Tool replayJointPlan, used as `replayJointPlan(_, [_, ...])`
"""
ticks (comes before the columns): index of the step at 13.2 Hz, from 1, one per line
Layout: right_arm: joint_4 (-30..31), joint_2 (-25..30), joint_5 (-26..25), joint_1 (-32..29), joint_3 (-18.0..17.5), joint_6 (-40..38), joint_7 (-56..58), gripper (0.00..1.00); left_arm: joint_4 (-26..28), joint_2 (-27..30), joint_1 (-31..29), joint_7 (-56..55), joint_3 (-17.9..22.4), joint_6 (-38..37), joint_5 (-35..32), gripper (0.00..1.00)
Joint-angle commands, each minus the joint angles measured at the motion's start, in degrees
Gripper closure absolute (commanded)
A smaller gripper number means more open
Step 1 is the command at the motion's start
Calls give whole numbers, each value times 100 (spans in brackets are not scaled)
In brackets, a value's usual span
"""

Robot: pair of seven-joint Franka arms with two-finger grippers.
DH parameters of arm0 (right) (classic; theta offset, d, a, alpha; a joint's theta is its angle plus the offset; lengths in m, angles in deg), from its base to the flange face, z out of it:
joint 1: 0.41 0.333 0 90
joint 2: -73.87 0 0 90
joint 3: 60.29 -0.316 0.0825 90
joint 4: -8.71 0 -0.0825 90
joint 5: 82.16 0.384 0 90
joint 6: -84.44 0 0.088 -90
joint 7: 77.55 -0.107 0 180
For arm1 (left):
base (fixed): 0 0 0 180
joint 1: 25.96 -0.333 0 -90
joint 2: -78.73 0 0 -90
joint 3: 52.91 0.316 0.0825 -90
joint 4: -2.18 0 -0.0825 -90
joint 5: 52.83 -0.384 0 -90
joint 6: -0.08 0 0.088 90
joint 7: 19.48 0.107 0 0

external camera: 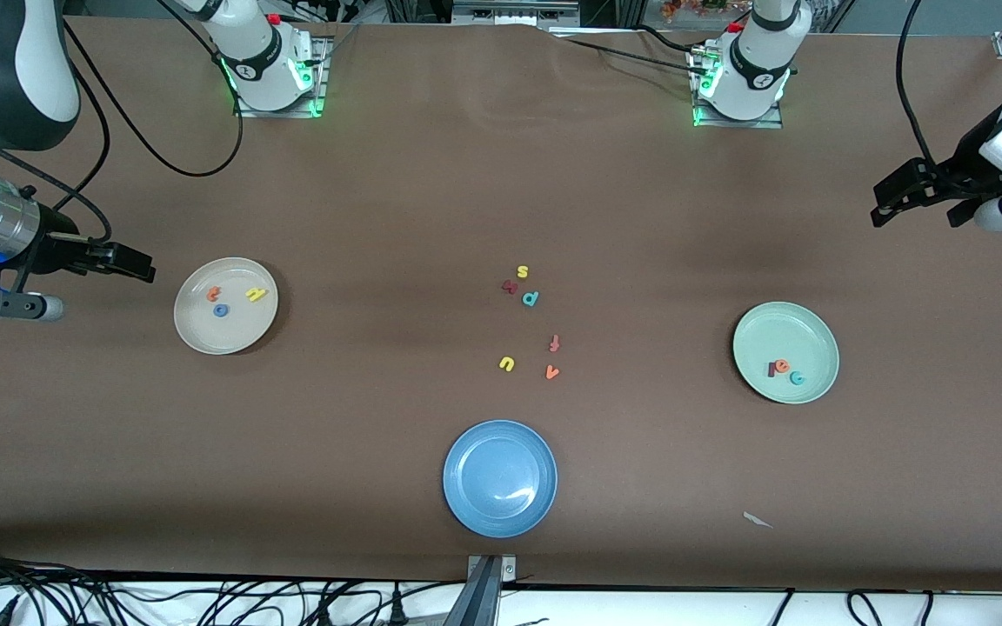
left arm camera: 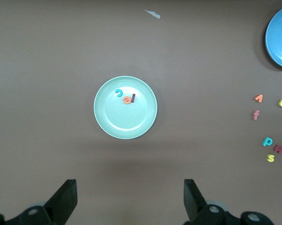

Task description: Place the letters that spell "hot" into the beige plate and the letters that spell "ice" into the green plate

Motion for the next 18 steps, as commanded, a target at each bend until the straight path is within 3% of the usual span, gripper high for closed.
replayJointPlan(1, [-12,55,-45,-89,29,-113,-81,0,-199,-26,25,178,92,-159,65,0])
replayJointPlan(18, [-38,2,-54,-142,92,-131,-63,0,-190,-53,-63,292,66,-274,-93,0])
